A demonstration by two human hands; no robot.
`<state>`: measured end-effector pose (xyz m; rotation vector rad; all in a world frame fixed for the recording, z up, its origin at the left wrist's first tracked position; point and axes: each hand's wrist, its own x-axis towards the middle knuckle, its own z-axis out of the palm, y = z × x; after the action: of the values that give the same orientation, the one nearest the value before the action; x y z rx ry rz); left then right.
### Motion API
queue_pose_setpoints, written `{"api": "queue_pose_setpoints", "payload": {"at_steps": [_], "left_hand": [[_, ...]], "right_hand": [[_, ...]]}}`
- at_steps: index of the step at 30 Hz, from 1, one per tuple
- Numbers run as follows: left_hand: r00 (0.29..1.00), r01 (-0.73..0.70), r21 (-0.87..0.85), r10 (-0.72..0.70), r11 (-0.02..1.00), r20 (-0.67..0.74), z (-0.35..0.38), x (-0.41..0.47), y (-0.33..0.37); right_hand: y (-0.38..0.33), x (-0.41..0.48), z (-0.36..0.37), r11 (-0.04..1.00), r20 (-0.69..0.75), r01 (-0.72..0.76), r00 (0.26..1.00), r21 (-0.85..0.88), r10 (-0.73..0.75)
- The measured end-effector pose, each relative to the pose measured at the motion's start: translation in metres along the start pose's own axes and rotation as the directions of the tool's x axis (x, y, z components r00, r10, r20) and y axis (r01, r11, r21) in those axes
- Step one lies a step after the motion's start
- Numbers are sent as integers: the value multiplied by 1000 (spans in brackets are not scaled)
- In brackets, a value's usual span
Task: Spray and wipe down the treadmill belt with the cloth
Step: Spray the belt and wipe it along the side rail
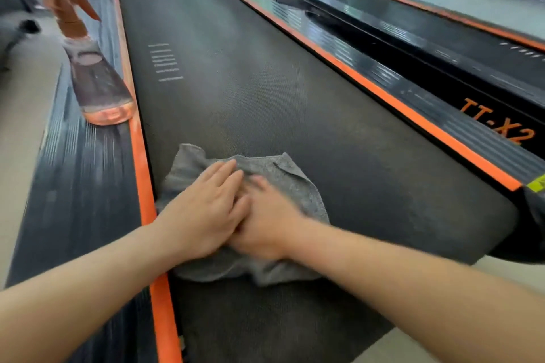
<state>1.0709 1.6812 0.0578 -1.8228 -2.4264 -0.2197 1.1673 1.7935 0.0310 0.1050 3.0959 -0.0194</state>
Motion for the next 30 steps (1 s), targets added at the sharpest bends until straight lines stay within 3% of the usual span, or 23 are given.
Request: {"api": "queue_pose_setpoints", "payload": {"at_steps": [2,3,4,6,7,8,9,11,12,13,15,16,18,19,20,21,22,23,25,27,28,30], "left_hand": [[997,8,-70,-2,998,83,-4,-4,5],[984,2,-78,12,997,178,-5,-5,5],[984,-12,-58,22,998,178,-4,-7,1],[998,-19,-1,19,1000,55,-8,1,-1],[1000,-22,14,23,1000,-11,-10,4,-7],[999,18,0,-18,1000,-48,-8,14,1],[992,64,-9,-65,998,-112,-7,22,5],[937,303,-174,-326,937,-124,-7,30,14],[898,391,-255,-427,884,-104,-6,31,14],[907,356,-256,-398,899,-135,2,28,3],[944,313,-232,-329,921,-32,11,23,-4],[902,424,-229,-431,876,21,13,26,1],[749,633,-303,-663,712,8,7,32,26],[802,554,-303,-595,775,-53,7,38,37],[934,330,-270,-355,904,-45,6,42,45],[997,73,-290,-78,954,-4,14,43,48],[992,-31,-323,68,946,105,12,45,54],[977,-48,-323,112,945,184,7,47,53],[984,-102,-199,128,975,124,4,61,71],[991,-110,-98,117,989,67,-1,74,92],[997,-60,-96,65,994,46,-2,75,86],[999,41,-27,-42,999,-21,5,83,61]], "right_hand": [[76,-25,-4,959,-32,-283,958,31,283],[114,-40,-6,875,10,-483,876,33,483],[146,-58,-14,762,65,-647,762,27,645],[175,-72,-22,565,117,-823,568,64,814],[166,-62,-21,519,104,-851,525,79,845],[144,-43,-14,550,72,-831,555,78,829],[112,-22,-5,666,20,-743,668,67,744],[27,16,-3,902,-45,-424,903,85,428],[-12,27,-9,953,-6,-272,961,132,275],[-39,34,-12,963,92,-202,978,176,188],[-57,40,-23,964,254,-148,963,222,89],[-52,37,-25,976,242,-134,966,174,89],[-24,28,-19,996,119,-91,989,-2,90],[-1,21,-18,995,81,-90,992,-47,93],[27,12,-19,986,73,-158,984,-47,161],[54,-3,-16,961,78,-276,958,-3,275],[84,-19,-16,918,90,-395,916,27,391],[109,-36,-17,861,105,-507,859,43,501],[142,-51,-12,763,112,-645,762,41,638],[141,-55,-8,723,99,-690,722,41,684],[121,-50,-5,745,94,-666,745,38,661],[71,-49,-2,883,37,-463,886,75,461]]}}
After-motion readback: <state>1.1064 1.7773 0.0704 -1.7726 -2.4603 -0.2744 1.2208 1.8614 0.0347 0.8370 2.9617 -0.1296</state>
